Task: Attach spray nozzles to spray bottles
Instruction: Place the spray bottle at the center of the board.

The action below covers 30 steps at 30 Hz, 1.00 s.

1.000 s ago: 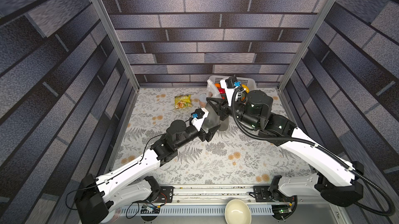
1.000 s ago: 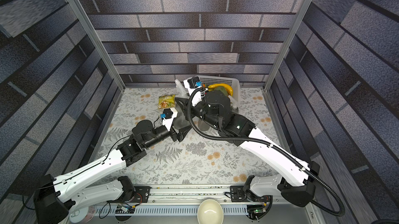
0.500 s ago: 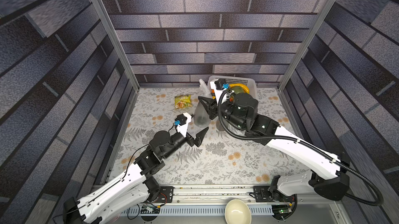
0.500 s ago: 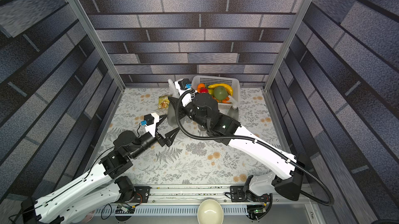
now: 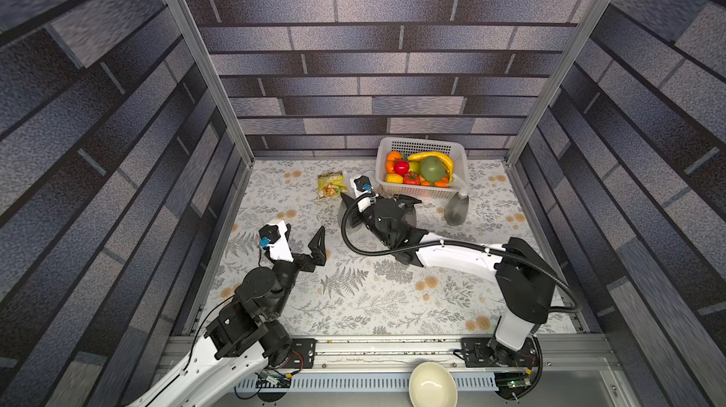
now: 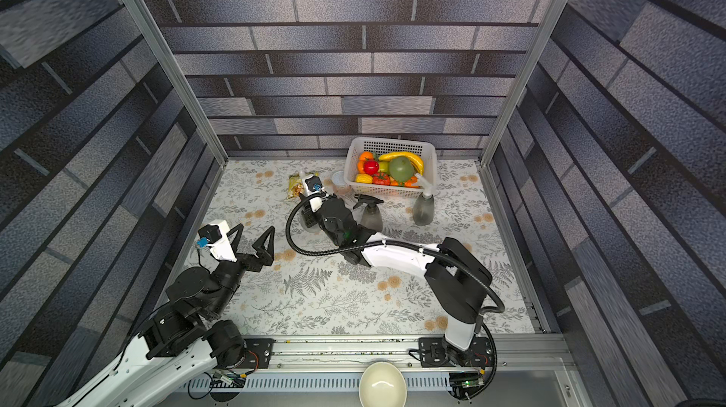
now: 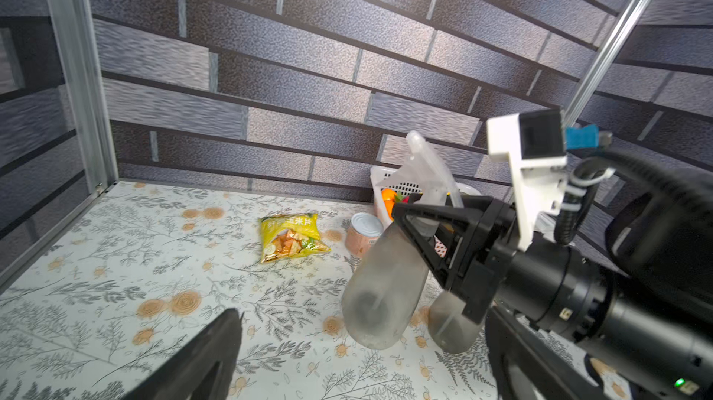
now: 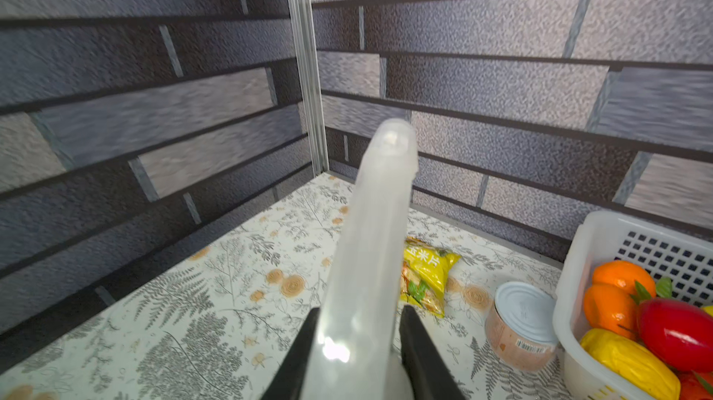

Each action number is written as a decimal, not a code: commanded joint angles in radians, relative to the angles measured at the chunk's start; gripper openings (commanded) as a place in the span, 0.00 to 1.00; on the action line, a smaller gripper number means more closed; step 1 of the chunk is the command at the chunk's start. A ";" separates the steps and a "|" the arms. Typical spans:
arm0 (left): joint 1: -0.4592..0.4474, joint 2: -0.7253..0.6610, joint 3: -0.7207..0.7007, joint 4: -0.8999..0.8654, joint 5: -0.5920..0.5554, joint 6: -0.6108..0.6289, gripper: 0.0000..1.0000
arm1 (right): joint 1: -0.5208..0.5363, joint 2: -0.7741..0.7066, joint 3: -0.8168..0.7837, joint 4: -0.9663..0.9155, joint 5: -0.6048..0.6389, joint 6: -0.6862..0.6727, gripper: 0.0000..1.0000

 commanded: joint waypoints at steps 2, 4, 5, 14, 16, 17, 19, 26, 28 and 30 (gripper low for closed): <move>0.010 -0.017 0.012 -0.053 -0.037 -0.016 1.00 | -0.005 0.087 -0.019 0.230 0.121 -0.064 0.10; 0.012 -0.014 0.002 -0.037 -0.018 -0.012 1.00 | -0.004 0.126 -0.026 0.272 0.150 -0.083 0.10; 0.014 -0.011 -0.001 -0.025 -0.003 -0.006 1.00 | -0.007 0.144 -0.033 0.297 0.164 -0.089 0.10; 0.042 0.037 -0.016 0.049 0.080 0.013 1.00 | -0.006 0.186 -0.064 0.318 0.206 -0.057 0.20; 0.052 0.045 -0.014 0.053 0.095 0.011 1.00 | -0.007 0.178 -0.080 0.305 0.194 -0.043 0.24; 0.055 0.045 -0.014 0.053 0.099 0.009 1.00 | -0.006 0.173 -0.088 0.304 0.192 -0.038 0.28; 0.063 0.047 -0.014 0.055 0.105 0.006 1.00 | -0.007 0.159 -0.099 0.286 0.194 -0.025 0.31; 0.079 0.057 -0.012 0.055 0.139 -0.005 1.00 | -0.007 0.133 -0.144 0.246 0.177 0.006 0.49; 0.080 0.060 -0.009 0.051 0.145 -0.011 1.00 | -0.005 0.116 -0.158 0.237 0.176 0.017 0.56; 0.081 0.058 -0.007 0.049 0.153 -0.015 1.00 | -0.005 0.092 -0.171 0.219 0.165 0.024 0.58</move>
